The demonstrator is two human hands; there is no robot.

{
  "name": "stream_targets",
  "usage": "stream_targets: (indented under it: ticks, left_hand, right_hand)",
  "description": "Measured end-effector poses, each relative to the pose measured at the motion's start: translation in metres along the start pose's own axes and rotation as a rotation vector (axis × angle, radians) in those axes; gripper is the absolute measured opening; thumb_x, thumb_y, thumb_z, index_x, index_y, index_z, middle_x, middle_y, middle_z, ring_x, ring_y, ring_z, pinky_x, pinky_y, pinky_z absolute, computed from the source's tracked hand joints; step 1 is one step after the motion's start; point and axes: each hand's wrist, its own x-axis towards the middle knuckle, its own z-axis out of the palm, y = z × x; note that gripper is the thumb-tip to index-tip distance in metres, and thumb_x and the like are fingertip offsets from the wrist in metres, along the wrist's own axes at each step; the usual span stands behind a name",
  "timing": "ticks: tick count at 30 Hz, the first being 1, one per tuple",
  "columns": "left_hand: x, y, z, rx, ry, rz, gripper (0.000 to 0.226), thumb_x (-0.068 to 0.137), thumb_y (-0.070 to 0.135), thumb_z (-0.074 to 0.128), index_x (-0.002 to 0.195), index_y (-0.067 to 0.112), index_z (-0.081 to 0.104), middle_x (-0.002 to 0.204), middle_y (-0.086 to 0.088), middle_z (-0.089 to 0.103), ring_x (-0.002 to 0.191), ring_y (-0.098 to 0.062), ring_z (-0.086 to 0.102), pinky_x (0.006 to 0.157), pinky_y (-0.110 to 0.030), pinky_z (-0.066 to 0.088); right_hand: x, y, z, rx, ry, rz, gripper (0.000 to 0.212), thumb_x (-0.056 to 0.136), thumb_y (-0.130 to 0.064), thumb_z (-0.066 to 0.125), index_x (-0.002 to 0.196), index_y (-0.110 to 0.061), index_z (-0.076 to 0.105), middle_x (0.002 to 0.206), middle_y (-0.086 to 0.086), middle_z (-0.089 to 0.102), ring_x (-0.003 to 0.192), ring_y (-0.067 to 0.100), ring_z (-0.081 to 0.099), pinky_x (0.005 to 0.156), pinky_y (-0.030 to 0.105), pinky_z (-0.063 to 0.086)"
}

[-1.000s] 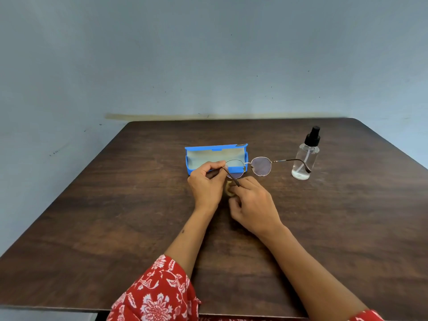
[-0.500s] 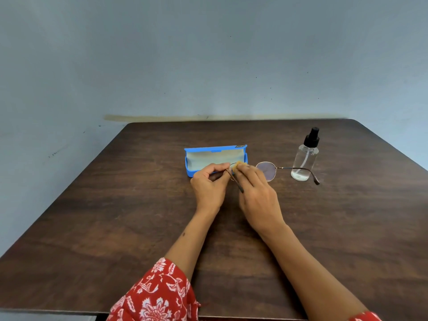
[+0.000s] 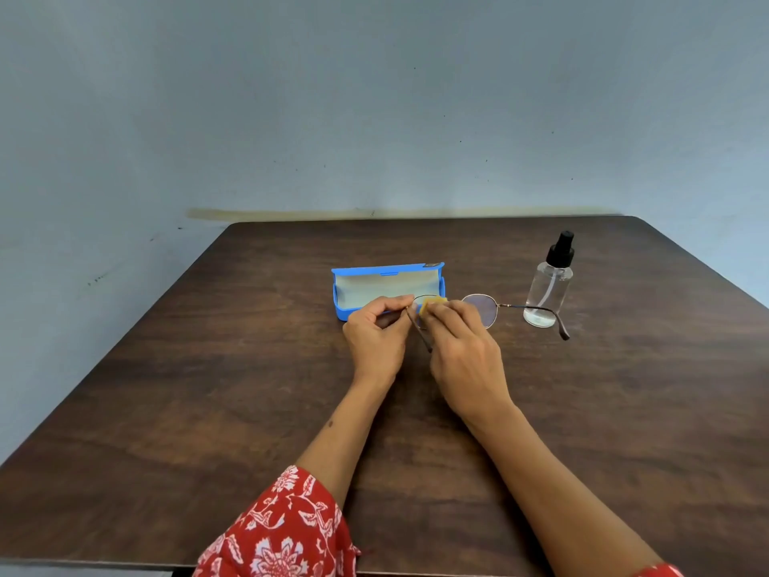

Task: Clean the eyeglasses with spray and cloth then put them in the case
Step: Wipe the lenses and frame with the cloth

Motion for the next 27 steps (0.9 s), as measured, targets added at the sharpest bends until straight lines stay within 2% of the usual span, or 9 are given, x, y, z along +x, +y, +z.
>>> stream_targets:
  ticks: [4,8,12,15,18,23,27]
  left_hand:
    - [0.0013,0.0006,-0.0007,-0.013,0.008,0.001,0.015,0.075,-0.006,0.071,0.089,0.0,0.071,0.081,0.001,0.07,0.073,0.004,0.067,0.072,-0.01,0.051]
    - [0.0008,0.0005,0.0003,-0.017,-0.002,0.0,0.016,0.075,-0.004,0.073,0.089,0.003,0.072,0.081,0.003,0.07,0.075,0.003,0.067,0.073,-0.012,0.052]
    - [0.0015,-0.0028,0.0003,-0.018,0.007,0.012,0.015,0.074,-0.004,0.073,0.085,0.007,0.072,0.082,0.003,0.07,0.078,-0.002,0.068,0.075,-0.014,0.053]
    - [0.002,-0.0037,-0.0001,-0.006,0.01,0.016,0.019,0.075,-0.003,0.072,0.082,0.014,0.071,0.081,0.006,0.07,0.08,-0.006,0.069,0.077,-0.016,0.053]
    - [0.0012,-0.0023,0.0002,-0.011,0.008,0.014,0.019,0.074,-0.002,0.073,0.083,0.014,0.071,0.082,0.005,0.07,0.082,-0.008,0.069,0.078,-0.018,0.054]
    - [0.0018,-0.002,-0.0008,0.008,0.011,0.017,0.017,0.075,-0.003,0.072,0.086,0.01,0.072,0.08,0.007,0.069,0.078,0.001,0.067,0.076,-0.013,0.052]
    - [0.003,-0.0025,-0.0013,-0.003,0.019,0.005,0.014,0.075,-0.003,0.072,0.085,0.007,0.072,0.081,0.004,0.07,0.078,0.0,0.068,0.076,-0.015,0.053]
  right_hand:
    - [-0.0013,-0.0038,0.0013,0.006,-0.023,-0.049,0.03,0.083,0.0,0.047,0.101,0.001,0.07,0.1,0.011,0.069,0.101,0.022,0.05,0.094,0.03,0.042]
    - [0.0016,0.0018,0.0044,-0.007,0.004,0.046,0.026,0.083,0.0,0.058,0.106,0.005,0.067,0.11,0.015,0.066,0.107,0.027,0.055,0.097,0.031,0.042]
    - [0.0008,-0.0046,0.002,0.029,-0.015,0.008,0.035,0.083,-0.001,0.041,0.104,0.004,0.069,0.103,0.013,0.068,0.102,0.024,0.054,0.095,0.03,0.043]
    - [-0.0003,-0.0066,0.0017,0.046,-0.027,-0.016,0.035,0.083,-0.001,0.041,0.102,0.003,0.069,0.1,0.012,0.068,0.101,0.024,0.054,0.095,0.031,0.042]
    - [0.0021,-0.0048,0.0041,0.03,0.011,0.025,0.031,0.088,-0.003,0.043,0.103,0.005,0.068,0.104,0.015,0.067,0.104,0.025,0.054,0.094,0.032,0.044]
    - [0.0017,-0.0054,0.0055,0.049,-0.021,0.02,0.031,0.085,-0.002,0.044,0.104,0.005,0.068,0.105,0.014,0.067,0.103,0.025,0.055,0.094,0.031,0.045]
    - [-0.0012,-0.0078,0.0026,0.089,-0.037,-0.031,0.032,0.083,0.0,0.042,0.099,0.002,0.07,0.101,0.011,0.069,0.097,0.026,0.059,0.094,0.029,0.044]
